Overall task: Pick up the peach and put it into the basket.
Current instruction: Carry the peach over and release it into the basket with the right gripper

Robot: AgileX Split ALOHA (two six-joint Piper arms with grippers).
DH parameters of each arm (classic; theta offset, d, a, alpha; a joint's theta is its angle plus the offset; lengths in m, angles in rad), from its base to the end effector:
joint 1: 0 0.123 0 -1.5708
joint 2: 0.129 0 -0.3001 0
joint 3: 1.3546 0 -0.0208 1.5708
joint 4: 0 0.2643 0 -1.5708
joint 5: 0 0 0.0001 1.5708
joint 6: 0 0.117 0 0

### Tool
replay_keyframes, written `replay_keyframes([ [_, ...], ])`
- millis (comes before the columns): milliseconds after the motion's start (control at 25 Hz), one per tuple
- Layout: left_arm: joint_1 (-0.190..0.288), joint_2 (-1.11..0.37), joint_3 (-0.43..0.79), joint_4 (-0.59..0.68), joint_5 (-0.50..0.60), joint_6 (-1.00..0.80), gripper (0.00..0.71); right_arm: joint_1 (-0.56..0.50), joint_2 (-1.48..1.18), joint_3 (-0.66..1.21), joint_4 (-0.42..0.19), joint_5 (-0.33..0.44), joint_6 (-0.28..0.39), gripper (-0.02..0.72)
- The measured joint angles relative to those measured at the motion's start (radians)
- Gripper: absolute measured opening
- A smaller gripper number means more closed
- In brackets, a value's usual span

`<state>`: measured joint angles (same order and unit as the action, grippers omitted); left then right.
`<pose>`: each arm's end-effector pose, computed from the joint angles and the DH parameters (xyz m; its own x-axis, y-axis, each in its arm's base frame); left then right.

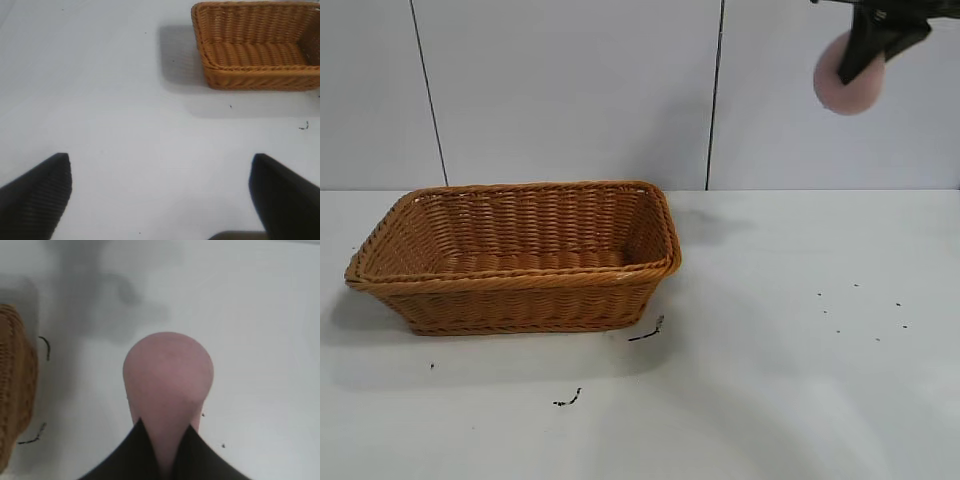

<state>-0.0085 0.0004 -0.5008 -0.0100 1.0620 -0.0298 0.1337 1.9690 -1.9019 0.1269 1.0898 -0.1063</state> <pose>0.0149 -0.0011 0.2720 -0.4571 -0.0308 -0.8889 0.0004 0.9994 -0.0348 0.4650 0.0758 0.3066 -0.8579 -0.1628 -0.4874 -0.2270 0.9710 0.0752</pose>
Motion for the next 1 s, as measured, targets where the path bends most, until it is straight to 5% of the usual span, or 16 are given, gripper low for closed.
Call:
replay_keyframes([
  [400, 0.000, 0.000, 0.000, 0.000, 0.000, 0.000, 0.693, 0.328, 0.177, -0.241, 0.008, 0.058, 0.004, -0.017],
  [640, 0.000, 0.000, 0.000, 0.000, 0.000, 0.000, 0.693, 0.451, 0.303, -0.242, 0.010, -0.027, 0.004, -0.017],
  [1000, 0.000, 0.000, 0.000, 0.000, 0.000, 0.000, 0.693, 0.461, 0.489, -0.242, -0.007, -0.158, 0.003, -0.017],
])
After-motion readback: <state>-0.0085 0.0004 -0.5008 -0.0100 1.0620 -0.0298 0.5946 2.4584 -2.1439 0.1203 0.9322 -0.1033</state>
